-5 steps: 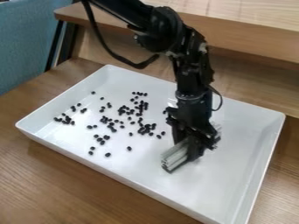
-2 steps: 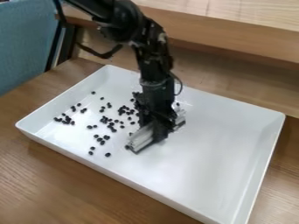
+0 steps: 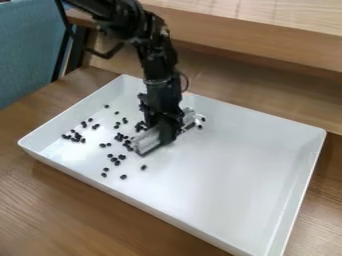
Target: Sweep into pile
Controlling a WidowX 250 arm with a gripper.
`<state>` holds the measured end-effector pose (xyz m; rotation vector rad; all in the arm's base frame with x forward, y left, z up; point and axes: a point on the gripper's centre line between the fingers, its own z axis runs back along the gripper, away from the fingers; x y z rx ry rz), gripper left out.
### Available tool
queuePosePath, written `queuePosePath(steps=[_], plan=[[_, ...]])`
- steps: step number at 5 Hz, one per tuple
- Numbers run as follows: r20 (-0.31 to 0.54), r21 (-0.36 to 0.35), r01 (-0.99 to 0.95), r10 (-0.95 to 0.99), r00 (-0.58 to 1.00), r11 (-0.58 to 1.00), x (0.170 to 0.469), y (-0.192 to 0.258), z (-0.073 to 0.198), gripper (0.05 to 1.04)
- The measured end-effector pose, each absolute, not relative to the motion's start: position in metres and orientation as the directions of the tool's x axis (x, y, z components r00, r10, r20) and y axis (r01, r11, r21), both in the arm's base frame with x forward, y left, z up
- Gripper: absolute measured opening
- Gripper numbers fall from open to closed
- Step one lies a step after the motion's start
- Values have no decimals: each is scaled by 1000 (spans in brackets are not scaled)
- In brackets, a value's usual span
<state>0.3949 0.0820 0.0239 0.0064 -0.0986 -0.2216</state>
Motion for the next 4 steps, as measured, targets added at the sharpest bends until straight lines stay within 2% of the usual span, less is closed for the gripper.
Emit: queuePosePath(steps=[2,4], plan=[[120,16,151,-152,981,988,415,106,24,404],[170,-4,14,-13,985,1000,409,119,22,404]])
